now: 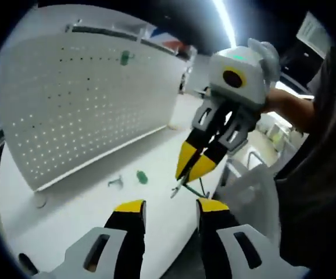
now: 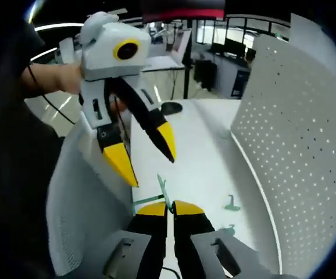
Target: Insert the hook assembly into the mounting plate slot until the hook locks in place.
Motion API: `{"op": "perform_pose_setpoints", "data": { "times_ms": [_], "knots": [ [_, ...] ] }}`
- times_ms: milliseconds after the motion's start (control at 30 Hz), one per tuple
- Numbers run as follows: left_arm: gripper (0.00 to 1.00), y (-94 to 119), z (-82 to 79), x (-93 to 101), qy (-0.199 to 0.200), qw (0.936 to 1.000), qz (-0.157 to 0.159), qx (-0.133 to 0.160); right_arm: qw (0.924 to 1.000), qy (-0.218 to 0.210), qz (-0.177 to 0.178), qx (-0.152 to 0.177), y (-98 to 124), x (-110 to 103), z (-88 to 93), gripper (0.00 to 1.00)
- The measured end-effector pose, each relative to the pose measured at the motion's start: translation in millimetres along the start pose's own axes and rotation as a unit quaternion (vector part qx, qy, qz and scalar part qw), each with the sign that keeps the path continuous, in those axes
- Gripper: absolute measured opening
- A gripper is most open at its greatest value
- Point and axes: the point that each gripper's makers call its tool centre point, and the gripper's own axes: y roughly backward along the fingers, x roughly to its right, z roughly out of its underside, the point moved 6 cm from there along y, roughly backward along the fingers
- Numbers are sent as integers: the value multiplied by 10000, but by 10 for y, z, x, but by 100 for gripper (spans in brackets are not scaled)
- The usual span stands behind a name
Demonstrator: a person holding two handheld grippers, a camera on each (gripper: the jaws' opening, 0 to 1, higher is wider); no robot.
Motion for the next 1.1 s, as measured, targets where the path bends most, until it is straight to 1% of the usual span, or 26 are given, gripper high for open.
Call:
{"op": "perform_pose_setpoints", "data": {
  "times_ms": [67, 100, 167, 233, 267, 300, 333, 400, 467, 533, 700, 800, 967, 1100],
  "knots": [
    [32, -26, 22, 48, -188, 9996, 97, -179, 10000, -17, -87, 25, -24, -37, -2, 0],
    [30, -37, 19, 89, -213, 9993, 196, -228, 9999, -45, -131, 12, -27, -53, 3, 0],
    [27, -50, 9, 131, -240, 9988, 322, -266, 9998, 35, -192, -32, -37, -88, 1, 0],
    [23, -63, 0, 151, -284, 9984, 387, -308, 9996, 99, -245, -55, -35, -114, -16, 0],
    [20, -69, 2, 152, -353, 9979, 409, -358, 9996, 123, -264, -6, -34, -115, -32, 0],
    [18, -71, 1, 154, -423, 9975, 400, -403, 9994, 88, -320, -7, -35, -125, -38, 0],
    [17, -74, 3, 154, -565, 9965, 387, -489, 9992, 143, -364, -46, -38, -130, -36, 0],
    [19, -73, -7, 159, -660, 9957, 314, -573, 9991, 211, -369, -62, -42, -126, -42, 0],
    [21, -69, -11, 187, -782, 9936, 341, -734, 9989, 229, -409, -73, -58, -128, -47, 0],
    [19, -70, -8, 208, -930, 9915, 365, -836, 9983, 281, -495, -115, -80, -136, -48, 0],
    [12, -88, 21, 244, -1110, 9878, 431, -1005, 9954, 617, -665, -294, -109, -203, -59, 0],
    [6, -92, 47, 254, -1243, 9853, 432, -1093, 9952, 572, -748, -275, -113, -228, -64, 0],
    [6, -86, 89, 283, -1212, 9830, 619, -1230, 9939, 569, -884, -327, -130, -287, -50, 0],
    [4, -96, 108, 317, -1389, 9799, 670, -1266, 9927, 500, -1041, -345, -135, -320, -19, 1]
  ]
}}
